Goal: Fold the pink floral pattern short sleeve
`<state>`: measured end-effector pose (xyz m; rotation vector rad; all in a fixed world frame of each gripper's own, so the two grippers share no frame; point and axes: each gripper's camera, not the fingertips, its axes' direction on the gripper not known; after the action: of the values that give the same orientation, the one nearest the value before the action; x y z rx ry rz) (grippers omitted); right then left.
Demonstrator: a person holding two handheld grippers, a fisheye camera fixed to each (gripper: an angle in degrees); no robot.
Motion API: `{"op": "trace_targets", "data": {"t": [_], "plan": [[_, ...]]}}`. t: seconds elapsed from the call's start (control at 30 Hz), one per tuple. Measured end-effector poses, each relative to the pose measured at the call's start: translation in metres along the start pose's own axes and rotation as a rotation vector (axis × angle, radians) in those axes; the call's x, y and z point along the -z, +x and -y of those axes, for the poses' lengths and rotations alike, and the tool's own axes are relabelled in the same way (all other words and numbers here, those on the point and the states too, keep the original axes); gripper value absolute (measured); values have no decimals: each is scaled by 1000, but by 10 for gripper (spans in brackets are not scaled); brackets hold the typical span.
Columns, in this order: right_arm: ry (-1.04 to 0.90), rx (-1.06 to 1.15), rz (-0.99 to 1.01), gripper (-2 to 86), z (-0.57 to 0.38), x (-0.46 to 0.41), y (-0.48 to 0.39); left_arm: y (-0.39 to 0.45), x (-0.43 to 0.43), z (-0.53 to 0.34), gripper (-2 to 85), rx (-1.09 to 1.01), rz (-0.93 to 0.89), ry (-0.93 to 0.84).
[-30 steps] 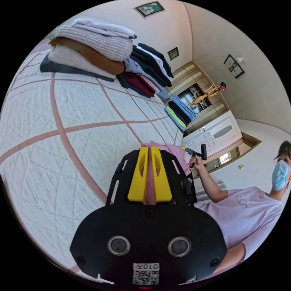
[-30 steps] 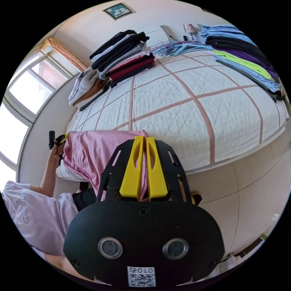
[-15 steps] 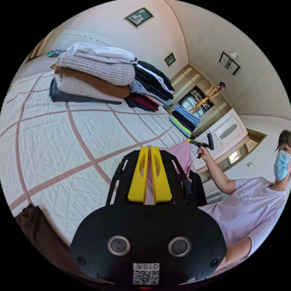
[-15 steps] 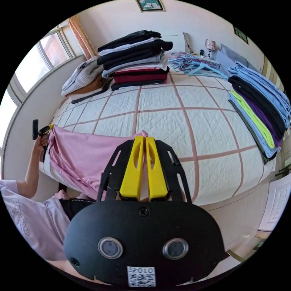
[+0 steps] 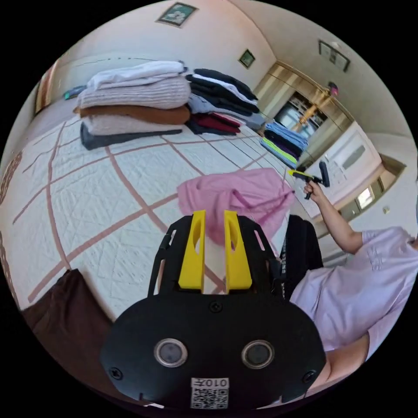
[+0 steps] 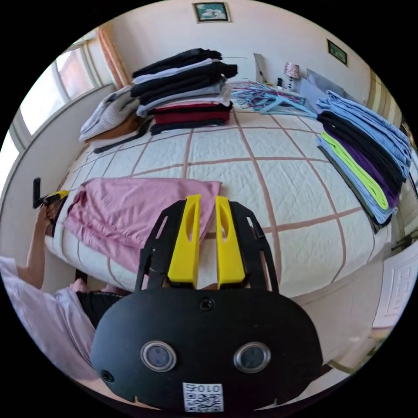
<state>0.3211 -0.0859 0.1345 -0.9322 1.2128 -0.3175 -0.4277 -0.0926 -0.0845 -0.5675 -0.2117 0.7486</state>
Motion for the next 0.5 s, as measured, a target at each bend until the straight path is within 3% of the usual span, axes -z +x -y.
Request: {"op": "trace_targets", "data": {"t": [0.17,0.5], "plan": [[29,175,8,74,-52,7,-42,75,-36,-3,44,-154,192,-86],[-47,304,-105,61,-72,-25,-79,106,-112,41,16,-249,235,-231]]}}
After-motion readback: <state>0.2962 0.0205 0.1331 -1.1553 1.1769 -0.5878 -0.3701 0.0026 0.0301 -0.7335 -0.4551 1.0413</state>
